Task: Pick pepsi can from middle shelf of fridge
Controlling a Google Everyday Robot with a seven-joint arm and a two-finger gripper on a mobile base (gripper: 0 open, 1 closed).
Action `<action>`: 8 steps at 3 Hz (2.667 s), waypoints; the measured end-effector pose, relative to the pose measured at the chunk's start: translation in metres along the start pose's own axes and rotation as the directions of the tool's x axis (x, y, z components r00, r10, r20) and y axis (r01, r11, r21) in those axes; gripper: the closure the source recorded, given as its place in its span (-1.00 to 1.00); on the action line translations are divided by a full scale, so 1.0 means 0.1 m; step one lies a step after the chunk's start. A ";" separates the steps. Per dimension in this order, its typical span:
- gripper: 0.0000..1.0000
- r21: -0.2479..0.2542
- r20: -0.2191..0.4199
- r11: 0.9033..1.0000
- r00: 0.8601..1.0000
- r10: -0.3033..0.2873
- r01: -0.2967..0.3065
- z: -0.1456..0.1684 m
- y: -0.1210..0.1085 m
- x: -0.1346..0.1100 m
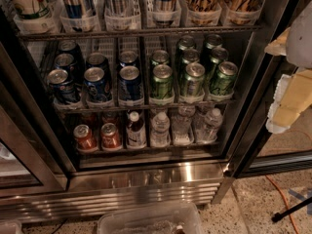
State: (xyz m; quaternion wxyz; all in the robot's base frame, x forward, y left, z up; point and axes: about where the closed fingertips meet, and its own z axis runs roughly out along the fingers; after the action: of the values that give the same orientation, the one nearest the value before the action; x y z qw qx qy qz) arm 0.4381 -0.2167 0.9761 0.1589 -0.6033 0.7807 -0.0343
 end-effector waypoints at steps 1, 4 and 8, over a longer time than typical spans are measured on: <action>-1.00 0.000 0.000 1.000 1.000 0.000 0.000 0.00 0.00 0.00; -1.00 -0.014 0.151 0.997 0.986 0.076 -0.075 -0.02 0.15 -0.29; -1.00 -0.215 0.587 0.945 0.740 0.328 -0.248 0.29 0.61 -1.34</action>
Offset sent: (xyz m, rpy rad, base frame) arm -0.0016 0.0088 0.0020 0.0450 -0.0022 -0.0286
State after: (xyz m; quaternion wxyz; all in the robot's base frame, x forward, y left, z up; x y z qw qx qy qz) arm 0.4195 -0.0688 0.9617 0.3703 -0.4617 0.7705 0.2368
